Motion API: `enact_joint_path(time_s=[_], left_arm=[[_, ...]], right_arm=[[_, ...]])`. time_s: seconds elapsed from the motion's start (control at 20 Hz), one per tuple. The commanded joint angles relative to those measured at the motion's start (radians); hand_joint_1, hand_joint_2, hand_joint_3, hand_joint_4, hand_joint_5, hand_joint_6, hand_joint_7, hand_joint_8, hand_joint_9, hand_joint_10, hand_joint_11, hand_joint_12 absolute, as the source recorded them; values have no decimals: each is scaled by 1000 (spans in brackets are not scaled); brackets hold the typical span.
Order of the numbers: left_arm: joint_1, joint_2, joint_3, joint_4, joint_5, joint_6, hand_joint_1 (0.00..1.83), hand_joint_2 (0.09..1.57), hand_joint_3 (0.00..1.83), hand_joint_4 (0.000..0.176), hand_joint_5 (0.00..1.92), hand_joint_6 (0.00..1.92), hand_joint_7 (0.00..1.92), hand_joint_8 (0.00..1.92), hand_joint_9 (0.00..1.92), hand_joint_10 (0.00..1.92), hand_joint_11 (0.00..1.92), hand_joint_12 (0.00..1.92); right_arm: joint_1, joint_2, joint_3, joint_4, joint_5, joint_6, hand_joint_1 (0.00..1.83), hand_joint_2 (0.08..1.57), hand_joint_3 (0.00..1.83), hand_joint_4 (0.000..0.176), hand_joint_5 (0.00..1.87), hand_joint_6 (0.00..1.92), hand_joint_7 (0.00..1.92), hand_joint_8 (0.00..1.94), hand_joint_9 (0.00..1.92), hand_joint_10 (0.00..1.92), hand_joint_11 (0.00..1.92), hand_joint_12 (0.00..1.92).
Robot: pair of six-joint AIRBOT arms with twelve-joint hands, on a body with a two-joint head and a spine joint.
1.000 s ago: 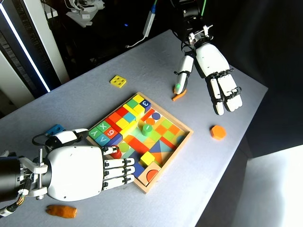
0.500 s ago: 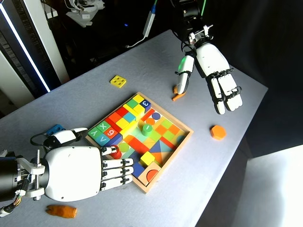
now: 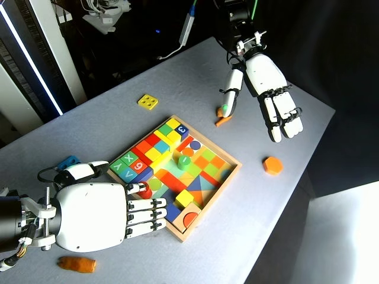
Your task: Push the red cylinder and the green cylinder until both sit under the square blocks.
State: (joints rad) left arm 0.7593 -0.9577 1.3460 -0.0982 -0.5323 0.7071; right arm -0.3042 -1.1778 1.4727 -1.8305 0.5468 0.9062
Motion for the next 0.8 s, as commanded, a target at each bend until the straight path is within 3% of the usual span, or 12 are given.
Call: enact_joint_path(time_s=[0.0, 0.05, 0.2, 0.25, 0.3, 0.4, 0.45, 0.5, 0.6, 0.7, 0.75], left_arm=[[-4, 7, 4, -20, -118, -2, 0, 1087, 0, 133, 63, 0, 0, 0, 0, 0, 0, 0], [-1, 7, 4, -22, -119, -2, 0, 1089, 0, 123, 65, 1, 0, 0, 0, 0, 0, 0], [7, 7, 4, -29, -122, -2, 0, 1087, 0, 124, 73, 4, 0, 0, 0, 0, 0, 0], [7, 7, 4, -29, -122, -2, 0, 1088, 0, 125, 77, 5, 0, 0, 0, 0, 0, 0], [7, 7, 4, -30, -122, -2, 0, 1094, 0, 117, 71, 2, 0, 0, 0, 0, 0, 0], [8, 7, 4, -31, -122, -2, 0, 1096, 1, 124, 70, 1, 0, 0, 0, 0, 0, 0], [9, 7, 5, -32, -122, -2, 0, 1100, 3, 109, 74, 3, 0, 0, 0, 0, 0, 0], [9, 6, 5, -32, -122, -2, 0, 1100, 3, 109, 74, 3, 0, 0, 0, 0, 0, 0], [8, 4, 6, -33, -122, -2, 0, 1112, 7, 107, 80, 5, 0, 0, 0, 0, 0, 0], [6, 2, 8, -33, -122, -2, 0, 1103, 2, 109, 77, 3, 0, 0, 0, 0, 0, 0], [4, 2, 8, -33, -120, -2, 0, 1109, 5, 122, 71, 0, 0, 0, 0, 0, 0, 0]], right_arm=[[13, 11, -2, 29, 3, -2, 323, 1054, 0, 160, 645, 3, 1, 0, 0, 0, 3, 31], [20, 13, -2, 30, 3, -3, 319, 1054, 0, 159, 641, 1, 2, 1, 0, 0, 1, 32], [35, 22, -7, 52, 4, -26, 315, 1054, 0, 152, 650, 4, 24, 7, 0, 0, 0, 29], [42, 30, -14, 66, 3, -40, 322, 1054, 0, 140, 668, 9, 52, 13, 0, 0, 17, 43], [47, 37, -21, 79, 1, -52, 319, 1050, 1, 140, 669, 1, 53, 2, 0, 0, 3, 130], [55, 43, -28, 104, 1, -72, 290, 1053, 0, 124, 677, 1, 52, 1, 0, 0, 0, 240], [55, 43, -28, 126, 3, -85, 285, 1053, 0, 126, 657, 10, 29, 11, 0, 0, 0, 111], [55, 43, -28, 150, 5, -103, 285, 1053, 0, 126, 657, 10, 29, 11, 0, 0, 0, 111], [55, 41, -29, 193, 8, -134, 259, 1056, 1, 106, 645, 3, 27, 7, 0, 0, 6, 3], [55, 33, -30, 230, 8, -164, 283, 1044, 0, 116, 640, 1, 20, 3, 0, 0, 27, 13], [55, 25, -30, 249, 8, -182, 304, 1037, 0, 115, 632, 0, 25, 5, 0, 0, 31, 16]])
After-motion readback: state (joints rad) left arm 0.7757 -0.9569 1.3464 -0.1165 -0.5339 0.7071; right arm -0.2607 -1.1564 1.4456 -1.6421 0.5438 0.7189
